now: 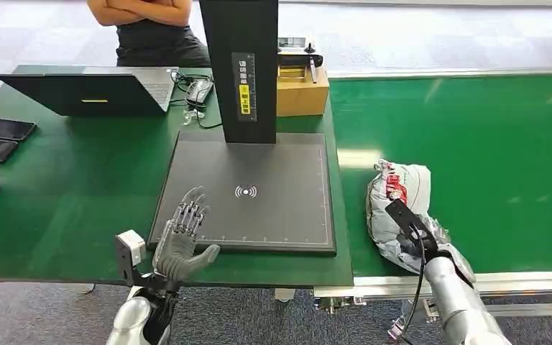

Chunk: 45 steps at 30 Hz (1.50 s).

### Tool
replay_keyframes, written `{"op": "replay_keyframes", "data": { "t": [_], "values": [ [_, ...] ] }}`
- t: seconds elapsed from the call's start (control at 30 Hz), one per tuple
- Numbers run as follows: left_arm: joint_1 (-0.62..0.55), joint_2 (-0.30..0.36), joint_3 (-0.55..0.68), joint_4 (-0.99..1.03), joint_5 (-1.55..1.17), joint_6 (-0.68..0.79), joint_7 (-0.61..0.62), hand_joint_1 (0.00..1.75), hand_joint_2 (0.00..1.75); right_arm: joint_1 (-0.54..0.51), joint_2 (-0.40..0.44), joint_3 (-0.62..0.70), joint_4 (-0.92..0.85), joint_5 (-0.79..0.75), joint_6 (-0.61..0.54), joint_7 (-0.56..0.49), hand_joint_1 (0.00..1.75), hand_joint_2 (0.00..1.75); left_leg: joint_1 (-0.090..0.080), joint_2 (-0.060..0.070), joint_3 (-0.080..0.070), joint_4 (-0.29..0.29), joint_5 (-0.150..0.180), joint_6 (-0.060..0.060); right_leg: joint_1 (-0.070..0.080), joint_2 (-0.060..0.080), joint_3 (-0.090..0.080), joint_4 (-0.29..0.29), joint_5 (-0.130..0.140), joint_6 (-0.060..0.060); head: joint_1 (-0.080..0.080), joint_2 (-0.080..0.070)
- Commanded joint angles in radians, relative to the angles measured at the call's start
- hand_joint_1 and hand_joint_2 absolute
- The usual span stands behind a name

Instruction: Moved the parcel from conveyor to table for the left to box.

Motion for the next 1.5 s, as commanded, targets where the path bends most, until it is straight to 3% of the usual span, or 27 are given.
{"op": "replay_keyframes", "data": {
  "t": [0.03, 0.23, 0.33, 0.5, 0.63, 0.8, 0.93, 1.0, 1.23, 1.43, 1.5],
  "values": [
    [-0.028, 0.020, -0.006, 0.018, 0.000, -0.003, 0.006, 0.00, 1.75, 0.058, 0.029, 0.047, 0.032, -0.007, 0.026, 0.012, 1.75, 1.75, 0.002, -0.002, 0.001, -0.002, 0.001, -0.003, 0.001, -0.001, 0.002, -0.002, 0.001, 0.000, 0.000, 0.000],
    [-0.029, 0.020, -0.007, 0.020, 0.000, -0.003, 0.007, 0.00, 1.75, 0.061, 0.029, 0.051, 0.027, -0.008, 0.024, 0.013, 1.75, 1.75, 0.002, -0.002, 0.001, -0.001, 0.001, -0.002, 0.002, -0.001, 0.002, -0.002, 0.001, 0.000, 0.000, 0.000],
    [-0.030, 0.019, -0.006, 0.019, 0.000, -0.001, 0.007, 0.00, 1.75, 0.081, 0.032, 0.084, -0.013, 0.035, -0.033, 0.042, 1.75, 1.75, 0.002, -0.003, 0.001, -0.003, 0.002, -0.004, 0.001, -0.002, 0.002, -0.004, 0.001, 0.001, 0.000, 0.000],
    [0.011, 0.014, 0.003, -0.032, 0.000, 0.000, 0.014, 0.00, 1.75, 0.184, 0.070, 0.124, -0.302, 0.143, -0.192, 0.075, 1.75, 1.75, 0.002, -0.001, 0.001, -0.002, 0.001, -0.003, 0.001, 0.000, 0.002, -0.002, 0.000, 0.001, 0.000, 0.000],
    [0.014, 0.009, 0.005, -0.036, -0.007, -0.004, 0.002, 0.00, 1.75, 0.281, 0.095, 0.118, -0.561, 0.158, -0.366, -0.042, 1.75, 1.75, 0.001, -0.004, -0.001, -0.002, 0.001, -0.004, 0.000, -0.003, 0.000, -0.001, -0.001, 0.001, 0.000, 0.000],
    [-0.037, 0.012, 0.001, 0.021, -0.004, 0.000, -0.014, 0.00, 1.75, 0.296, 0.106, 0.111, -0.677, 0.069, -0.493, -0.189, 1.75, 1.75, 0.000, -0.004, -0.008, 0.000, 0.000, -0.003, 0.000, -0.003, -0.007, 0.001, -0.001, 0.001, 0.000, 0.000],
    [-0.037, 0.012, 0.001, 0.021, -0.004, 0.000, -0.014, 0.00, 1.75, 0.296, 0.106, 0.111, -0.677, 0.069, -0.493, -0.189, 1.75, 1.75, 0.001, -0.005, -0.006, -0.002, 0.000, -0.004, 0.000, -0.003, -0.006, -0.001, -0.001, 0.002, 0.000, 0.000],
    [-0.038, 0.012, -0.005, 0.026, -0.003, 0.002, -0.019, 0.00, 1.75, 0.306, 0.106, 0.112, -0.683, 0.048, -0.557, -0.242, 1.75, 1.75, 0.001, -0.004, -0.008, -0.001, 0.000, -0.002, 0.000, -0.003, -0.007, 0.000, -0.001, 0.001, 0.000, 0.000],
    [-0.050, 0.010, -0.012, 0.040, -0.002, -0.002, -0.024, 0.00, 1.75, 0.315, 0.133, 0.100, -0.759, 0.084, -0.628, -0.268, 1.75, 1.75, 0.001, -0.003, -0.005, -0.003, 0.000, -0.005, -0.001, -0.002, -0.005, -0.001, -0.001, 0.002, 0.000, 0.000],
    [-0.057, 0.014, -0.016, 0.047, -0.003, -0.006, -0.024, 0.00, 1.75, 0.307, 0.125, 0.107, -0.765, 0.103, -0.613, -0.270, 1.75, 1.75, 0.000, -0.004, -0.007, -0.001, 0.000, -0.003, 0.000, -0.003, -0.007, 0.000, -0.001, 0.001, 0.000, 0.000],
    [-0.065, 0.021, -0.025, 0.058, -0.002, -0.016, -0.028, 0.00, 1.75, 0.279, 0.098, 0.148, -0.731, 0.133, -0.511, -0.275, 1.75, 1.75, 0.000, -0.004, -0.007, -0.001, 0.000, -0.003, 0.000, -0.003, -0.006, 0.000, -0.001, 0.001, 0.000, 0.000]
  ]
}}
